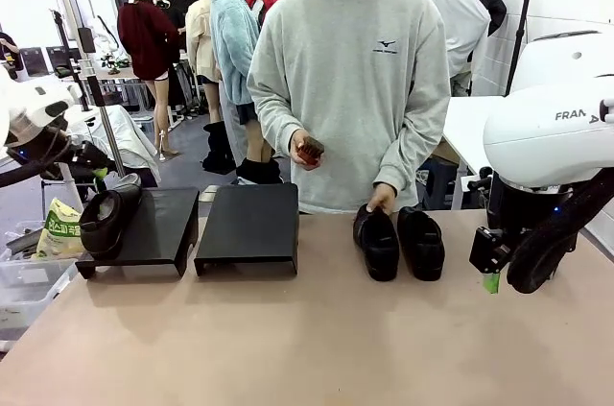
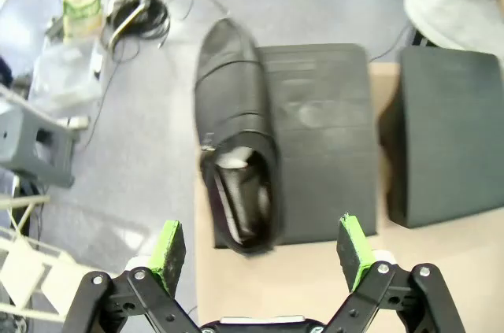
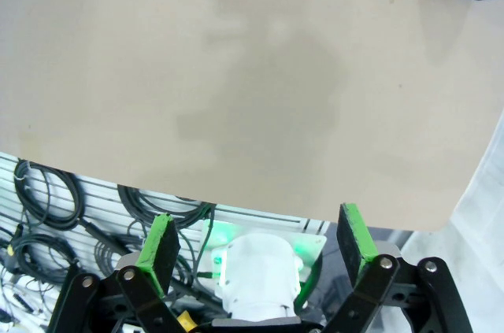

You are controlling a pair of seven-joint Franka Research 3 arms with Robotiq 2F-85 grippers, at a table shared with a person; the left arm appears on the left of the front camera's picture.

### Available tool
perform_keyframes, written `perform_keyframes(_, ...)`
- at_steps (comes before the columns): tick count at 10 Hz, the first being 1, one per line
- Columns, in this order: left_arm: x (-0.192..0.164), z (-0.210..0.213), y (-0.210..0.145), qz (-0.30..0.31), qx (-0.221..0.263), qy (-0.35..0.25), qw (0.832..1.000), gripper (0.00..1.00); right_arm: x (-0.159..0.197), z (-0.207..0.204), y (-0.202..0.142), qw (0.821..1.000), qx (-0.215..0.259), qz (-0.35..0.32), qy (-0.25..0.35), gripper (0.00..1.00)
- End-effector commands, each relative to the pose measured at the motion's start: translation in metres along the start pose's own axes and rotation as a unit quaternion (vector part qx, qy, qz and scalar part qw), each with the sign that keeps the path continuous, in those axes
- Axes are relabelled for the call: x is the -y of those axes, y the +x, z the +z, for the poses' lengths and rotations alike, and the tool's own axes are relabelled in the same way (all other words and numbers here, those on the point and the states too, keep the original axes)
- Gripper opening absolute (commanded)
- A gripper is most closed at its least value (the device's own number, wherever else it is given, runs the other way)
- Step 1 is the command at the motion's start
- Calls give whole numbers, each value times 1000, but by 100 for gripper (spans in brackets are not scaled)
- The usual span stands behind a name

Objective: Organize the shoes by placing them on the stand.
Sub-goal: Pick up one Shoe and place it in the middle of the table.

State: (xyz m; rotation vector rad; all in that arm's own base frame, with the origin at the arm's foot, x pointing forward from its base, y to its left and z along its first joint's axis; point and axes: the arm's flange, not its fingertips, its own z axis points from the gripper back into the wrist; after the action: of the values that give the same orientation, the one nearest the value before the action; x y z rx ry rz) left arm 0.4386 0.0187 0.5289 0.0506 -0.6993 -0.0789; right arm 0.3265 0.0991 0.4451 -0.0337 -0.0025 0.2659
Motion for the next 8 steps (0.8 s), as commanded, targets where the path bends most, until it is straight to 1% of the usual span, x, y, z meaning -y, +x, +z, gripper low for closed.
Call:
perform_keyframes(1,43,25,-30,-25,-71,-75,994,100,-2,0,-1,1000,-3,-8,4,100)
perform_keyframes(2,69,20,-35,-36,-104,-90,990,100,-2,0,-1,1000,-3,-8,4,100)
perform_keyframes(3,94,14,-41,-44,-157,-141,976,100,-2,0,-1,1000,-3,-8,4,100)
perform_keyframes(5,139,0,-51,-62,-235,-209,947,100,-2,0,-1,1000,-3,-8,4,100)
perform_keyframes(6,155,-2,-55,-59,-254,-235,936,100,-2,0,-1,1000,-3,-8,4,100)
perform_keyframes(7,156,-3,-59,-63,-259,-234,935,100,-2,0,-1,1000,-3,-8,4,100)
perform_keyframes(8,162,4,-71,-60,-232,-215,947,100,-2,0,-1,1000,-3,-8,4,100)
